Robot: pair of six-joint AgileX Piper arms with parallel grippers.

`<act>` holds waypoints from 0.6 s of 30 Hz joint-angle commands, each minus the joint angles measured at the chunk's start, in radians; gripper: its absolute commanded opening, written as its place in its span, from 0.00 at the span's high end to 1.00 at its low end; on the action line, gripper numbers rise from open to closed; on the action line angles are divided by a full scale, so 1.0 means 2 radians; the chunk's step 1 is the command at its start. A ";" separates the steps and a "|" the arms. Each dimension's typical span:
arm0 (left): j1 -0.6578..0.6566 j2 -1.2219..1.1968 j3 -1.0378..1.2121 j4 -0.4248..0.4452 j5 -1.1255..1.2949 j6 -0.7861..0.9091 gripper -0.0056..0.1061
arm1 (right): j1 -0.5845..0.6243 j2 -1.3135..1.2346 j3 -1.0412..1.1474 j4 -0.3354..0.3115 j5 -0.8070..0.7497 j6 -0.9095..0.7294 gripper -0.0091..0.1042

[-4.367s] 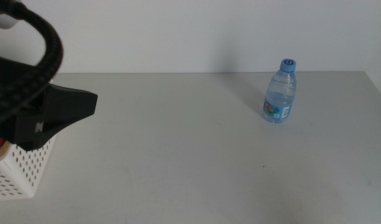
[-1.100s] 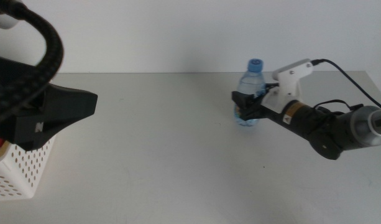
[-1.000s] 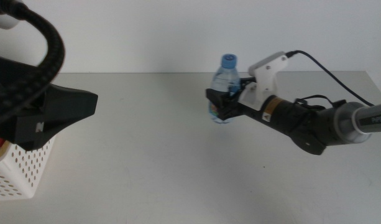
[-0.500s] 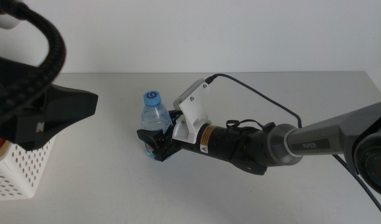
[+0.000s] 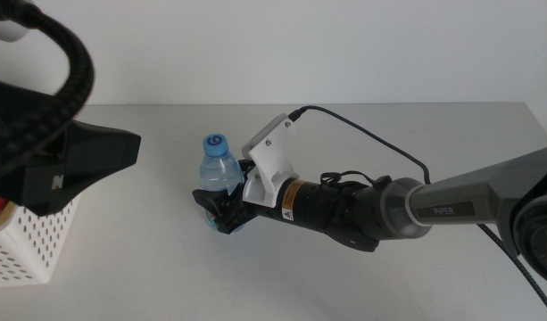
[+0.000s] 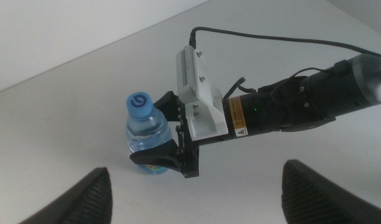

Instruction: Use arms to grab the bottles and put them into the dustbin to the left of the table.

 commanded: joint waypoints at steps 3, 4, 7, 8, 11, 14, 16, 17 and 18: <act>-0.003 0.000 -0.012 -0.012 -0.032 -0.001 0.11 | -0.003 -0.068 0.013 0.007 0.000 0.000 0.26; -0.003 0.000 -0.012 -0.012 -0.032 -0.001 0.11 | -0.002 -0.078 0.022 0.007 0.007 0.000 0.24; -0.003 0.000 -0.012 -0.012 -0.032 -0.001 0.11 | -0.007 -0.115 0.057 0.002 0.022 0.001 0.23; -0.003 0.000 -0.012 -0.012 -0.032 -0.001 0.11 | -0.008 -0.131 0.071 -0.002 0.025 0.003 0.23; -0.003 0.000 -0.012 -0.012 -0.032 -0.001 0.11 | -0.012 -0.184 0.126 -0.004 0.031 0.010 0.24; -0.003 0.000 -0.012 -0.012 -0.032 -0.001 0.11 | -0.012 -0.250 0.182 -0.004 0.044 0.010 0.24; -0.003 0.000 -0.012 -0.012 -0.032 -0.001 0.11 | -0.012 -0.304 0.210 -0.004 0.064 0.010 0.24; -0.003 0.000 -0.012 -0.011 -0.032 -0.001 0.11 | -0.012 -0.331 0.217 -0.004 0.081 0.012 0.24; -0.003 0.000 -0.012 -0.011 -0.032 -0.001 0.11 | -0.012 -0.359 0.229 -0.004 0.102 0.016 0.24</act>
